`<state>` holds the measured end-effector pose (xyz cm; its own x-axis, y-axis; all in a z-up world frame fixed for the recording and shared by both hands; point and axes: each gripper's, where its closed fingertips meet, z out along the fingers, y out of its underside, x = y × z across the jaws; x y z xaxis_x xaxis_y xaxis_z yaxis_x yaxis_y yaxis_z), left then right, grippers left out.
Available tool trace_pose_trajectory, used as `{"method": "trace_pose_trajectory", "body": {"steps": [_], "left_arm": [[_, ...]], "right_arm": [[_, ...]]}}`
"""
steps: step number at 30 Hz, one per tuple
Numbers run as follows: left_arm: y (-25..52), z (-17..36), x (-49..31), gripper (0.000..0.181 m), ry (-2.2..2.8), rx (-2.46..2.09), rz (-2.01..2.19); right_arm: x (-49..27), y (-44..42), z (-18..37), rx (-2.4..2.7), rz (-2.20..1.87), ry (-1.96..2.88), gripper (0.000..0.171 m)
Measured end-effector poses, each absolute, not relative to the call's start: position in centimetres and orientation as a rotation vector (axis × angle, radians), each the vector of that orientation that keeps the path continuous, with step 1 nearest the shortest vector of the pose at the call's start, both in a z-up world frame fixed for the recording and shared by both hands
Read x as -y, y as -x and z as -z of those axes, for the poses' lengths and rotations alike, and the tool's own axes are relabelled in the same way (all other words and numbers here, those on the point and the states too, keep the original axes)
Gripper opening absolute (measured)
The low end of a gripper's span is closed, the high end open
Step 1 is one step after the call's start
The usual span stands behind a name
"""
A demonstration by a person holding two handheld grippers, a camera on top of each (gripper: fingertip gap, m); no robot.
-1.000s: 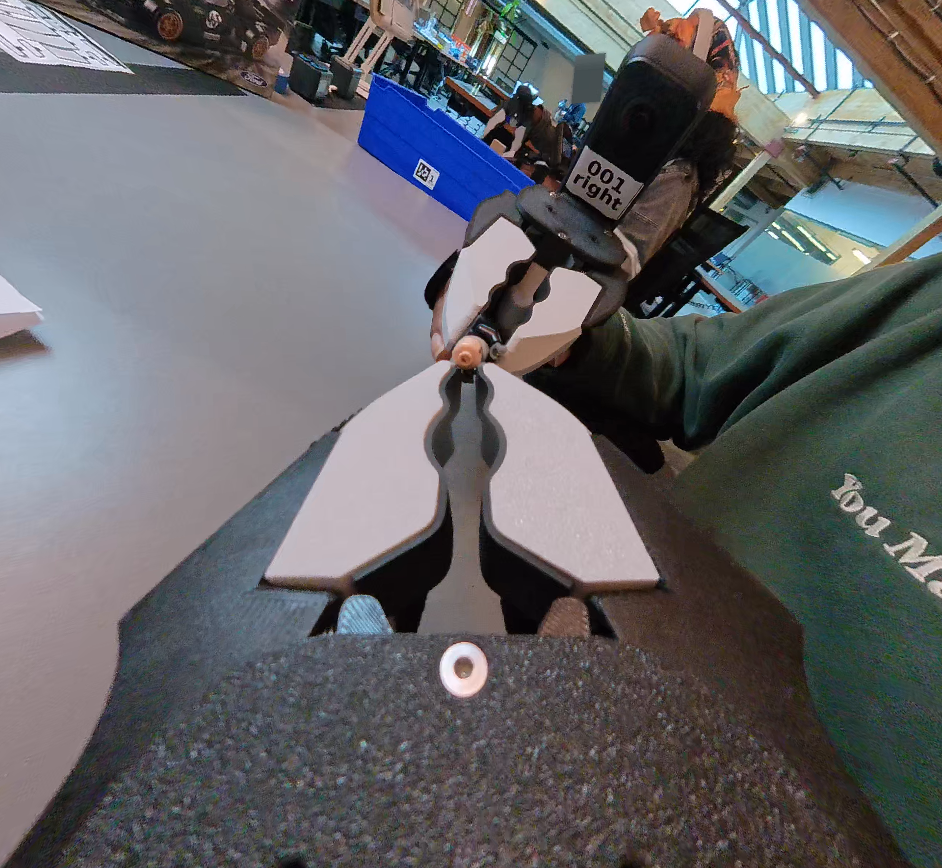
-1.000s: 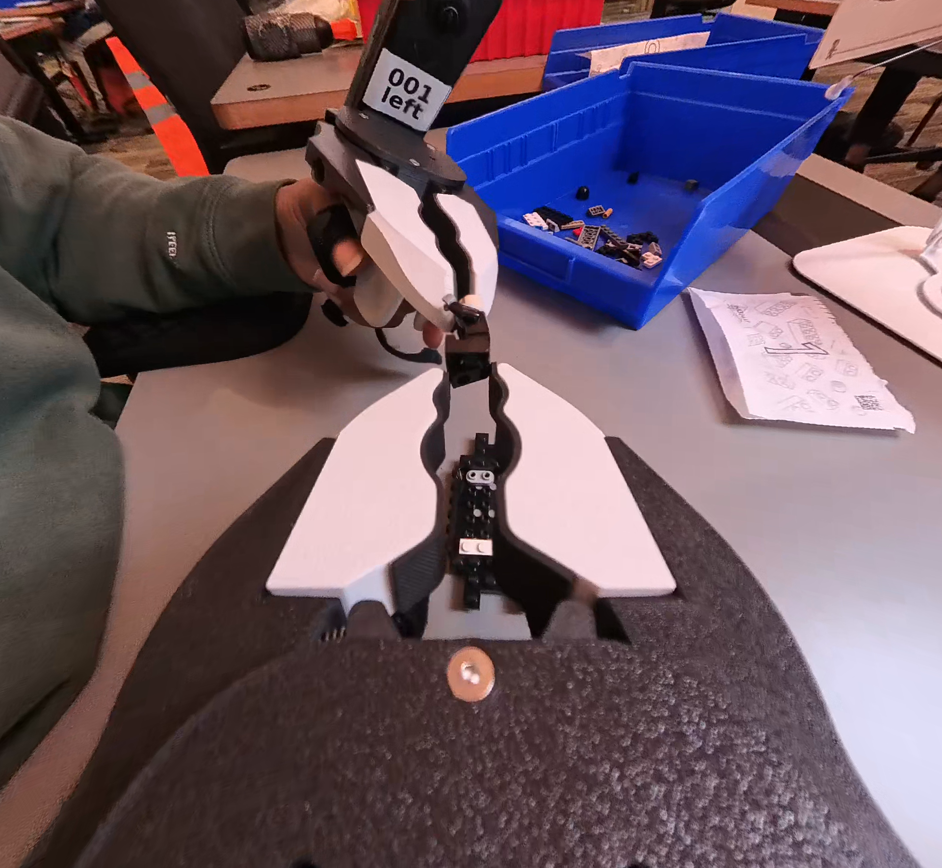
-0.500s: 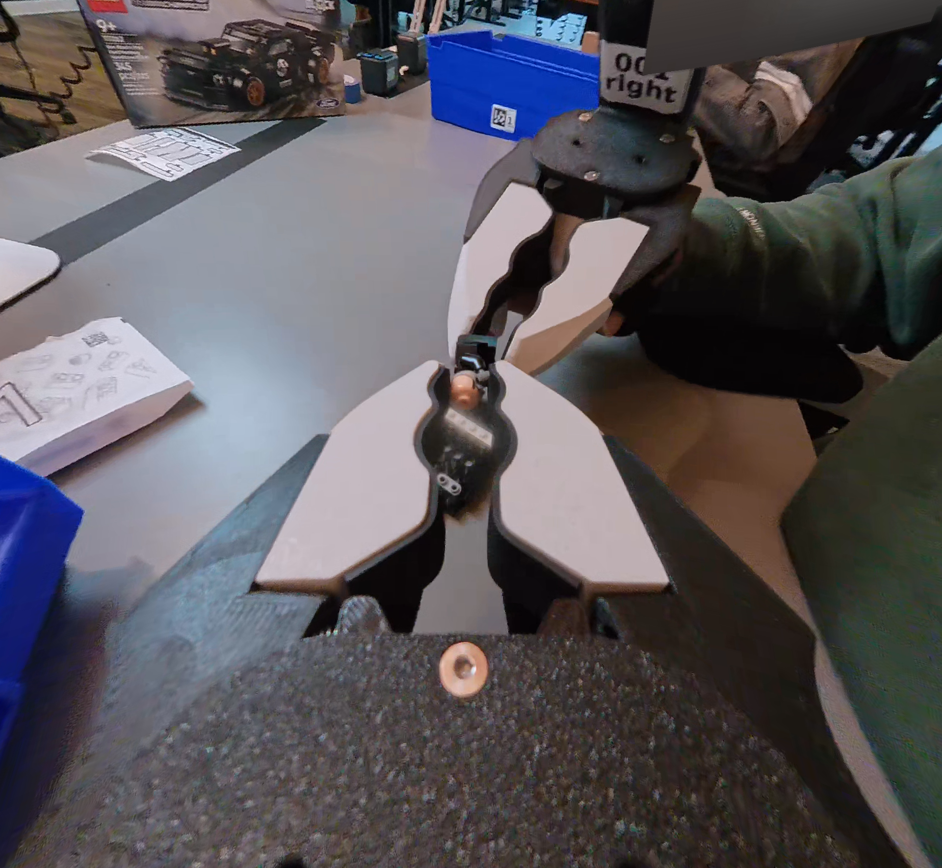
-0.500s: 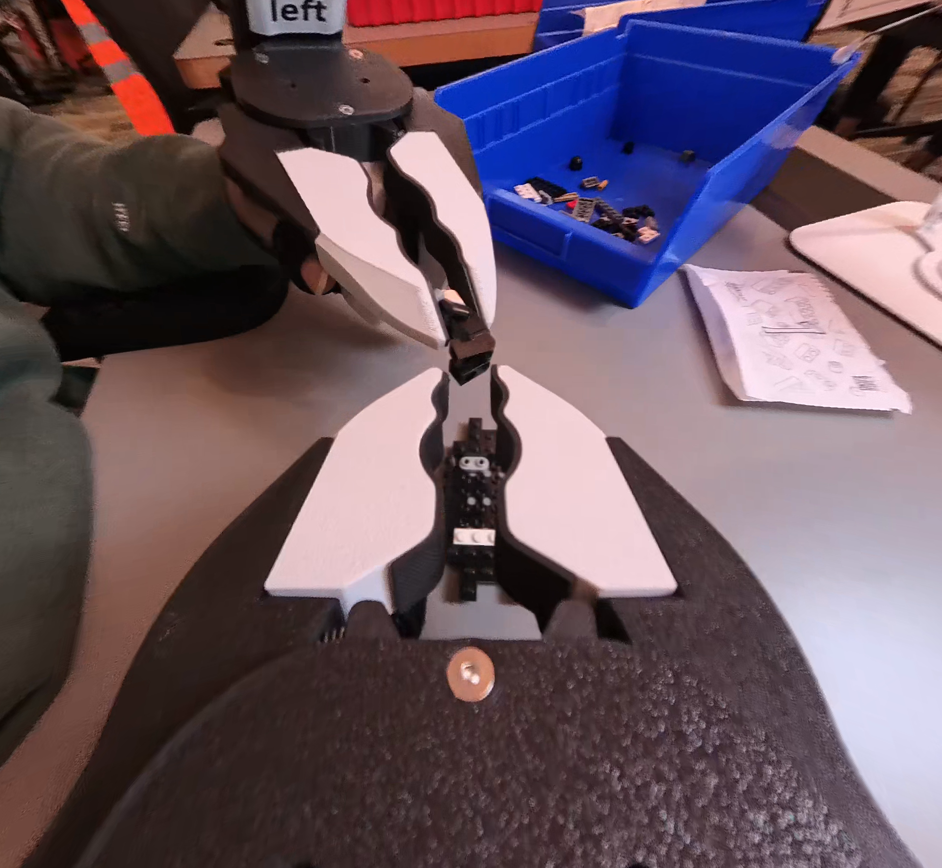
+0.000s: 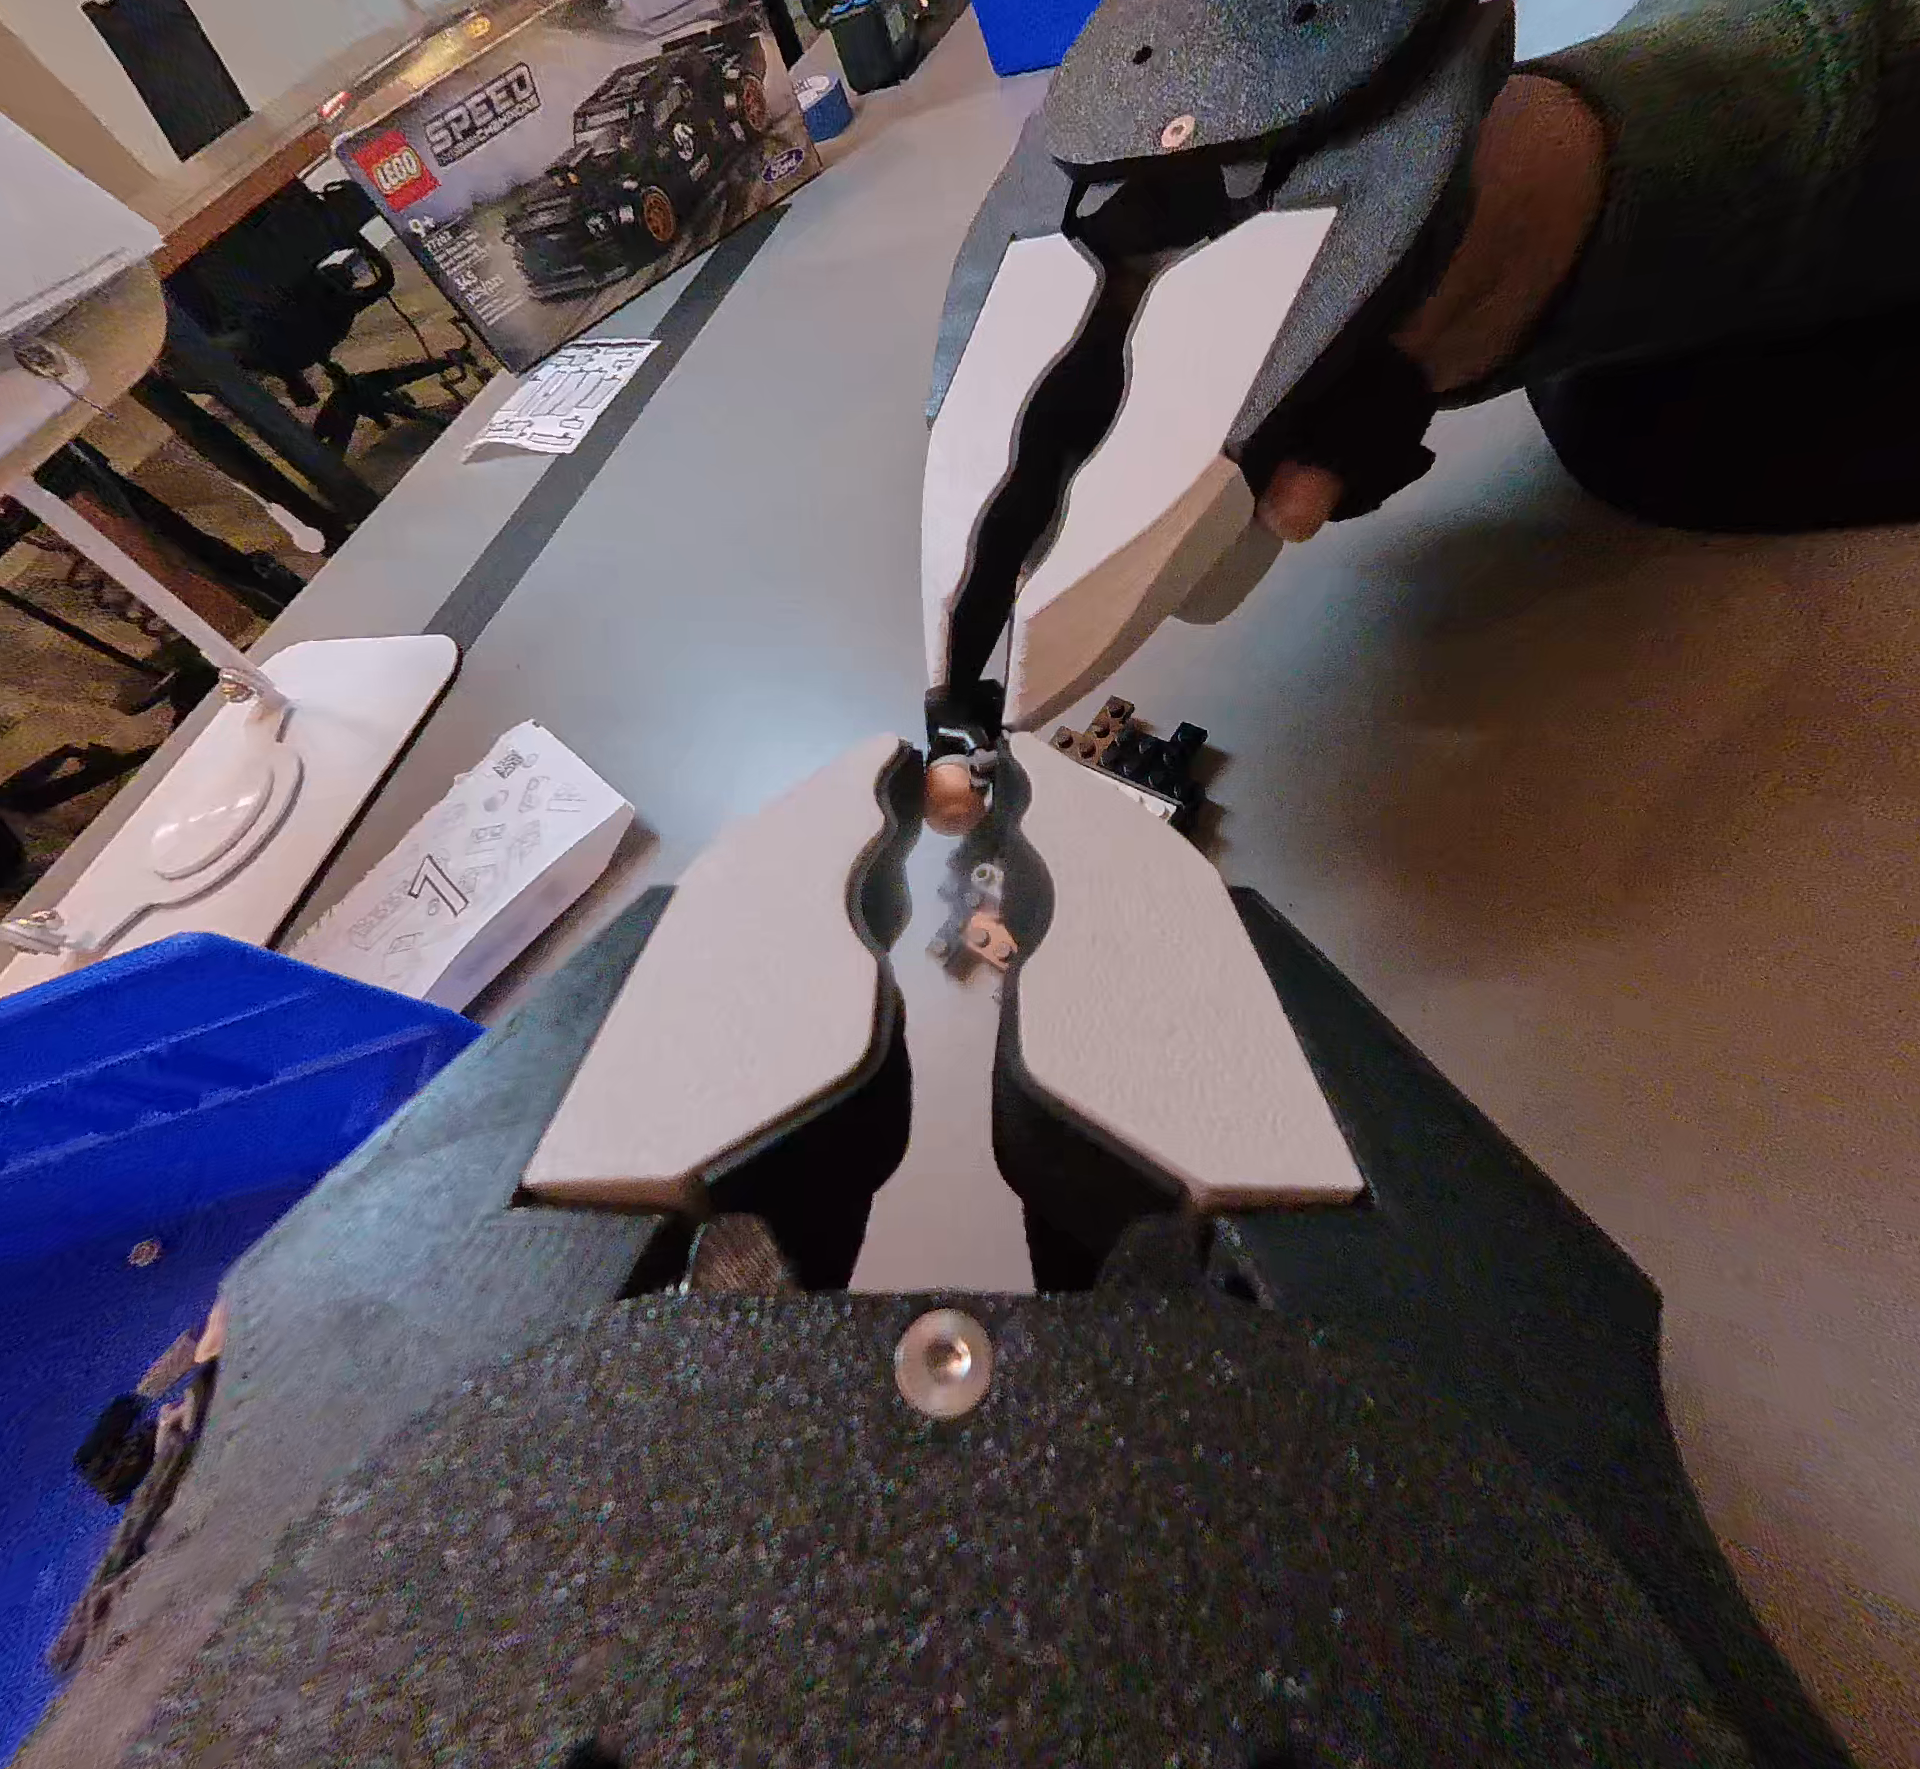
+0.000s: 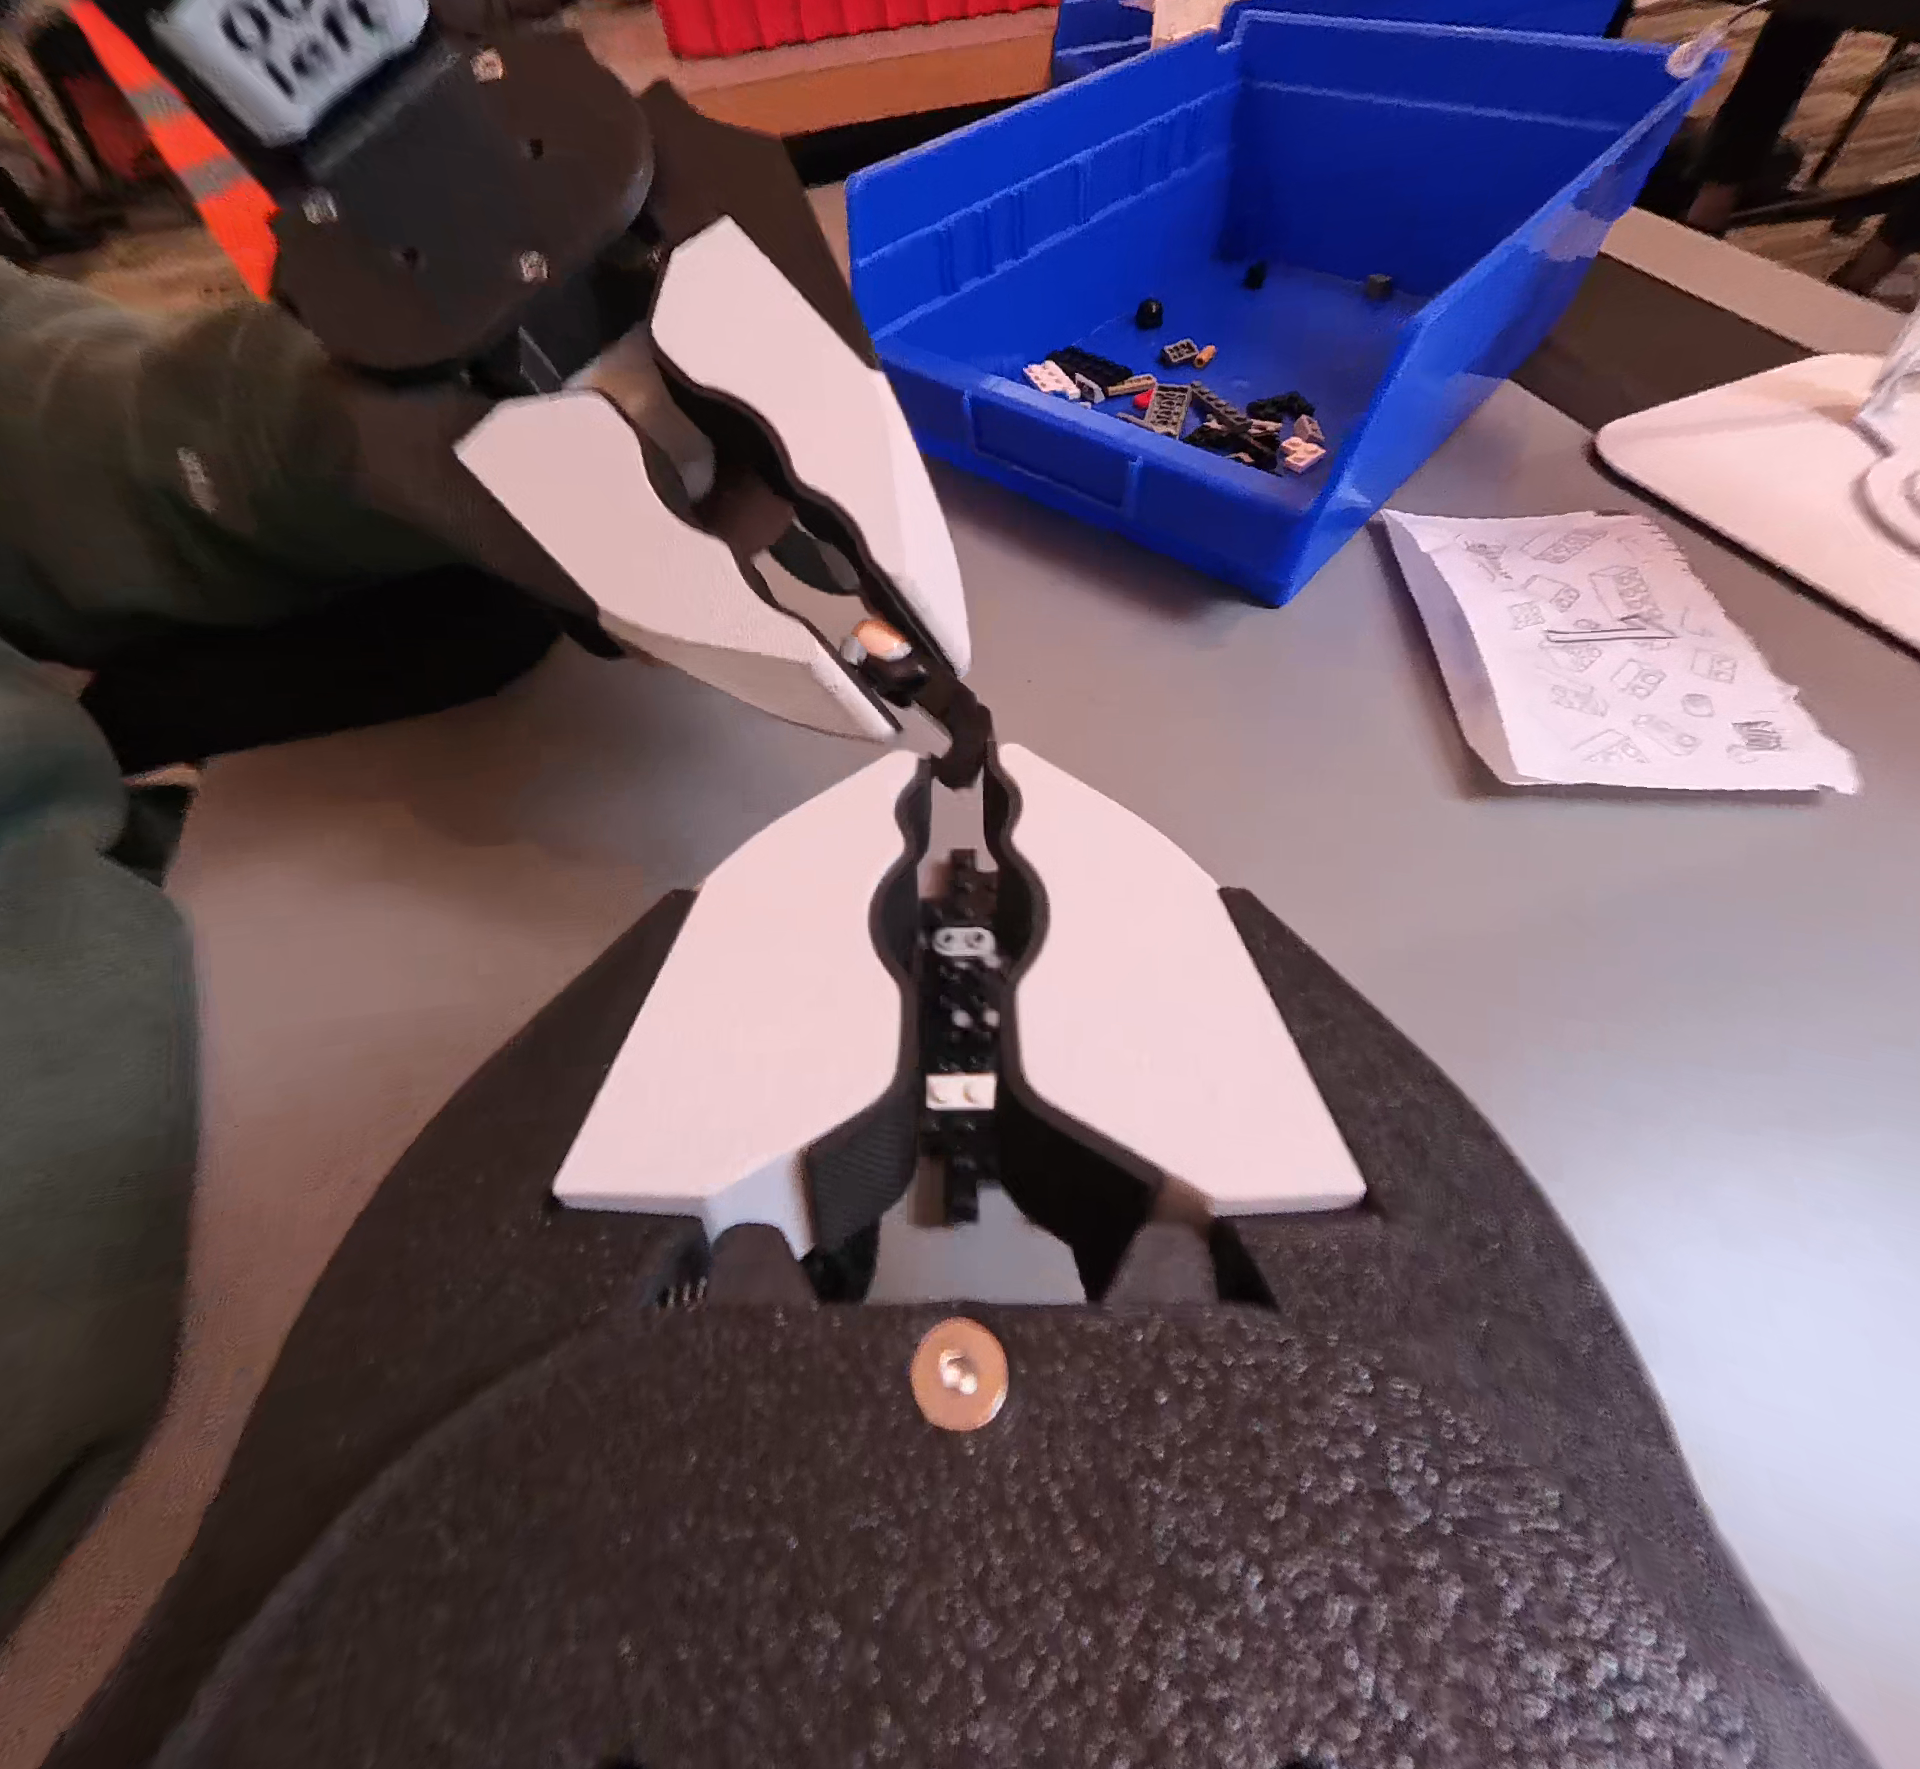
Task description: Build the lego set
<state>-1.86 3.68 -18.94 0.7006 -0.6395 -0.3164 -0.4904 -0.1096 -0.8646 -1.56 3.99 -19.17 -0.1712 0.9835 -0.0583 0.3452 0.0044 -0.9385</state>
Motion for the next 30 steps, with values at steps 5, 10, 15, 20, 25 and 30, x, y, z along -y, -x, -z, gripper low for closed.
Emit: {"method": "trace_pose_trajectory", "body": {"steps": [5,10,15,20,25,30], "left_arm": [[1.6,18.8,-3.1,0.013,1.790,-0.843,0.413],[1.7,18.2,-3.4,0.012,1.792,-0.745,0.519],[0.8,18.2,-3.2,0.013,1.783,-0.743,0.546],[1.1,18.0,-2.9,0.012,1.784,-0.755,0.575],[1.1,17.9,-2.3,0.012,1.781,-0.784,0.626],[0.9,18.4,-2.1,0.012,1.782,-0.841,0.585]], "right_arm": [[-4.2,1.1,18.9,1.663,-1.036,1.276,0.007],[-3.8,0.7,18.5,1.666,-1.114,1.310,0.026],[-3.9,1.4,18.9,1.651,-0.984,1.276,0.025],[-4.0,1.1,18.4,1.645,-1.042,1.266,0.014],[-3.7,0.8,18.3,1.673,-0.999,1.199,0.008],[-3.1,0.5,18.5,1.722,-1.074,1.215,0.028]]}}
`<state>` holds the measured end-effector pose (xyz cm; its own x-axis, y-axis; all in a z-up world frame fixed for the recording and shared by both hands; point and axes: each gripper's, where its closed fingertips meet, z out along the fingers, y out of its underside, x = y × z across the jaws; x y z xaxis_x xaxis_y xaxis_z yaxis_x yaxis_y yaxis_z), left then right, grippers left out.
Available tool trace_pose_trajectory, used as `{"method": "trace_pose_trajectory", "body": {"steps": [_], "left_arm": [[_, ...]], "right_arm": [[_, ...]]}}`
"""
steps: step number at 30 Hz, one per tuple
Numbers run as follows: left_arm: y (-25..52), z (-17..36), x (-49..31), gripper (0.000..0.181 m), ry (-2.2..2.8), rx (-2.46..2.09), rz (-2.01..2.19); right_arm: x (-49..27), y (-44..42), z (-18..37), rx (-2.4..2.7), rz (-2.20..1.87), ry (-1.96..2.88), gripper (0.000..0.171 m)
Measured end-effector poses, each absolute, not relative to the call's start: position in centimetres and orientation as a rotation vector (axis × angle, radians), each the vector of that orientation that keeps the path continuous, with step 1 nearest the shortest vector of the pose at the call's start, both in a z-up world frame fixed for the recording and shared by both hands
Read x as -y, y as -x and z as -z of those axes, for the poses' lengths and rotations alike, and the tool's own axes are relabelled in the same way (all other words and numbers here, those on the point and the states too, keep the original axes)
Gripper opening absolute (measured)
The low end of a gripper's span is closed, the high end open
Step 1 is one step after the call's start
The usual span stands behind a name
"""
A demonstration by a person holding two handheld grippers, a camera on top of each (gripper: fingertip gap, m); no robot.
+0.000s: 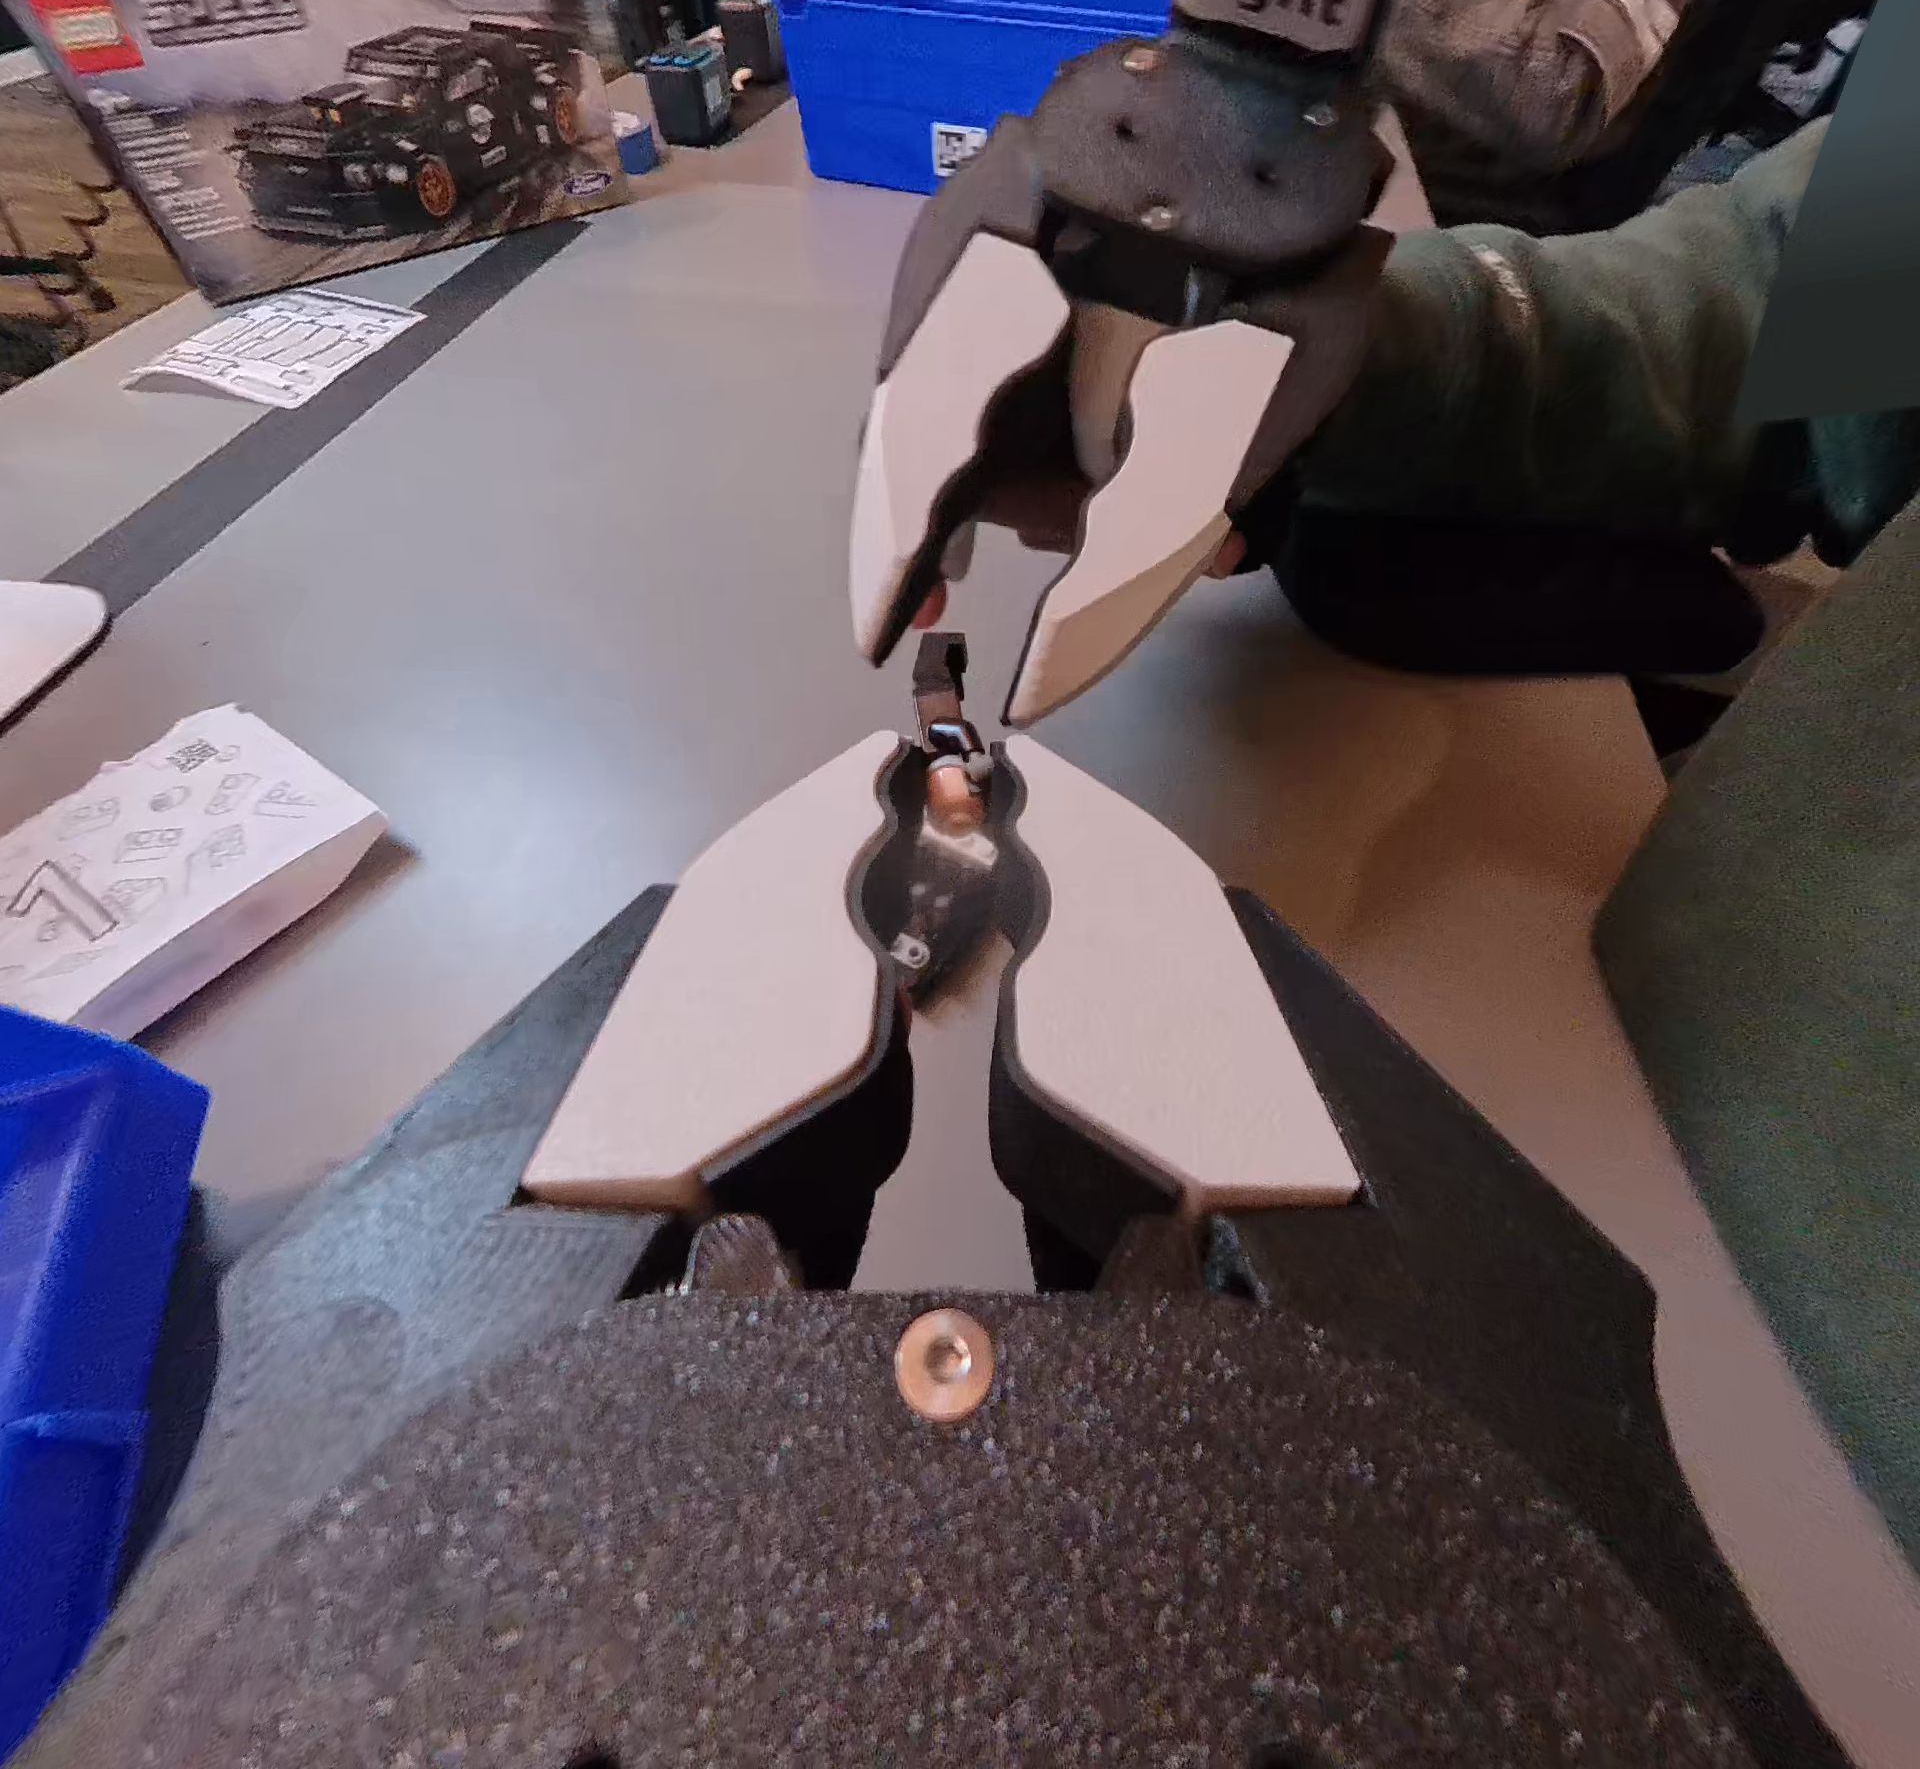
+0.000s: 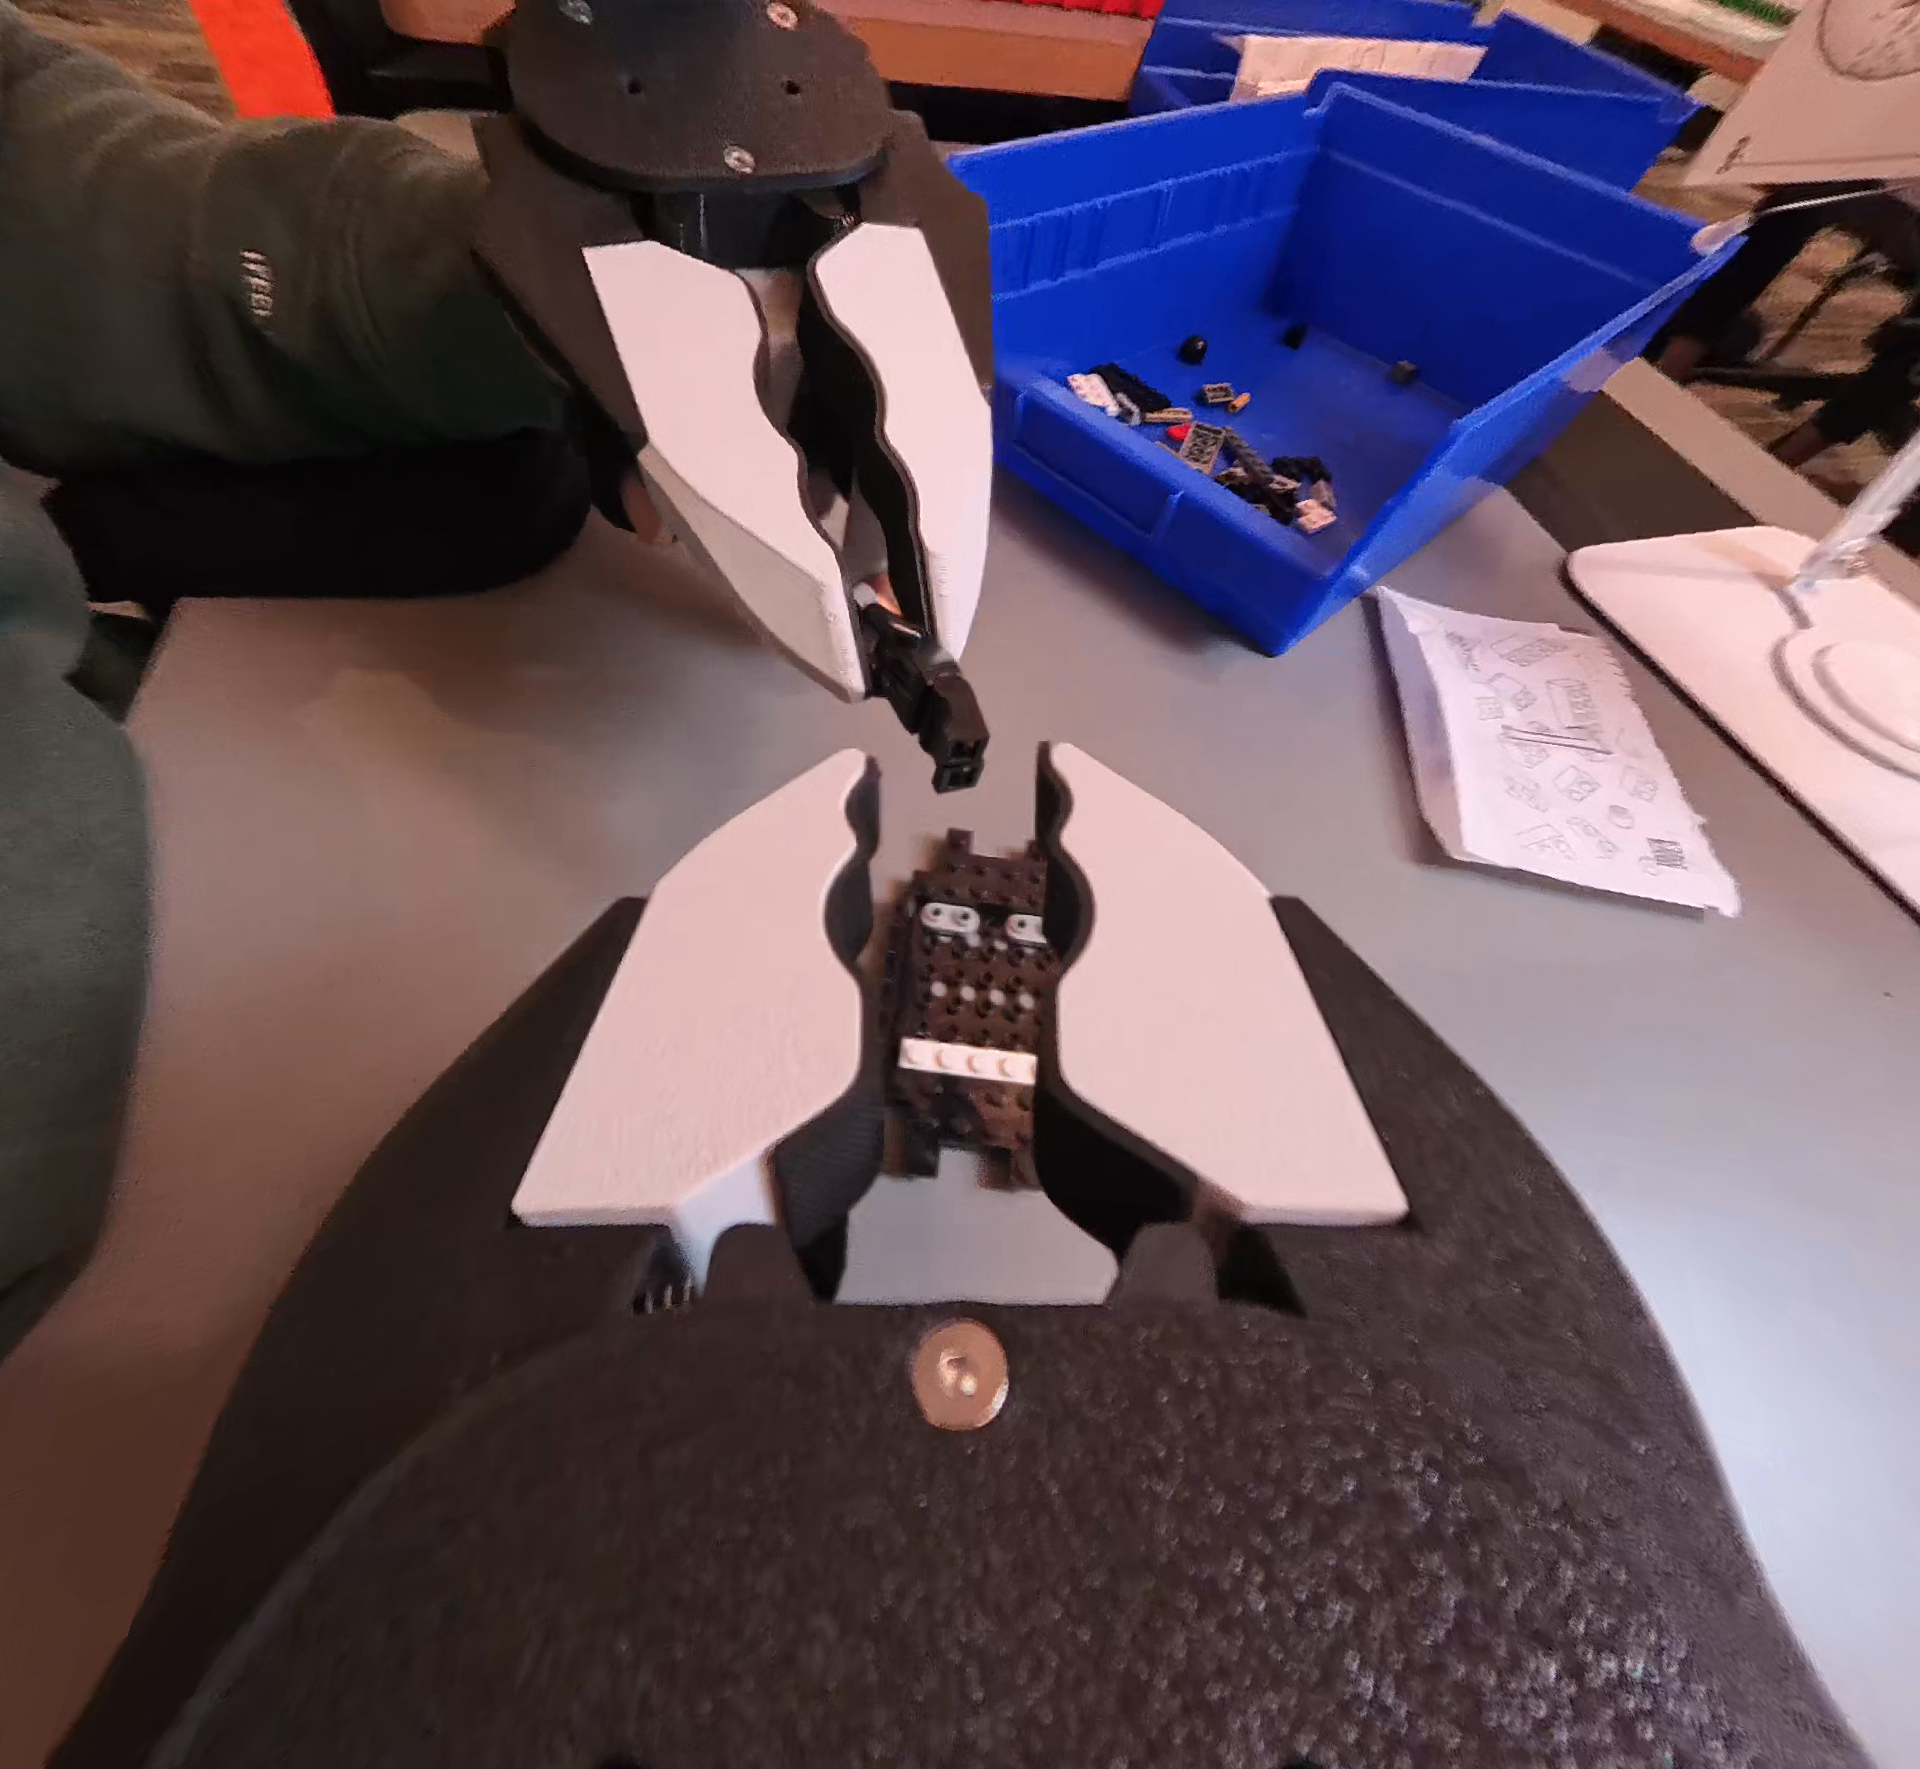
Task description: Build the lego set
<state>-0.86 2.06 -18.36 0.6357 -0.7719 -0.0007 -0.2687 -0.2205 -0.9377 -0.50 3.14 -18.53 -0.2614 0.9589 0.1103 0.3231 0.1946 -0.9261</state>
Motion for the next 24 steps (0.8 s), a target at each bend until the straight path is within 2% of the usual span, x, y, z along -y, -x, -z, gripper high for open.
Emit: {"method": "trace_pose_trajectory", "body": {"steps": [2,4,6,13,18,21,22,24], "left_arm": [[0.1,18.1,-1.6,0.012,1.755,-0.868,0.634],[-0.2,18.4,-1.3,0.012,1.751,-0.908,0.619],[-0.2,18.5,-1.0,0.012,1.743,-0.937,0.624],[0.0,18.7,-1.2,0.017,1.752,-0.943,0.566],[-0.1,20.0,-0.9,0.012,1.791,-1.049,0.457],[-0.1,20.6,-0.8,0.012,1.798,-1.094,0.409],[-0.2,20.6,-0.7,0.012,1.796,-1.110,0.410],[-0.2,20.6,-0.7,0.013,1.793,-1.125,0.382]], "right_arm": [[-2.5,0.6,18.5,1.725,-1.133,1.217,0.028],[-1.8,0.5,18.8,1.761,-1.147,1.180,0.013],[-1.4,0.3,18.9,1.790,-1.169,1.150,0.009],[-1.2,0.4,19.1,1.798,-1.151,1.144,0.008],[-1.1,0.4,20.2,1.861,-1.042,1.124,0.008],[-0.6,0.5,20.6,1.898,-0.971,1.083,0.015],[-0.7,0.5,20.8,1.907,-0.923,1.068,0.009],[-0.8,0.5,20.5,1.914,-0.884,1.057,0.008]]}}
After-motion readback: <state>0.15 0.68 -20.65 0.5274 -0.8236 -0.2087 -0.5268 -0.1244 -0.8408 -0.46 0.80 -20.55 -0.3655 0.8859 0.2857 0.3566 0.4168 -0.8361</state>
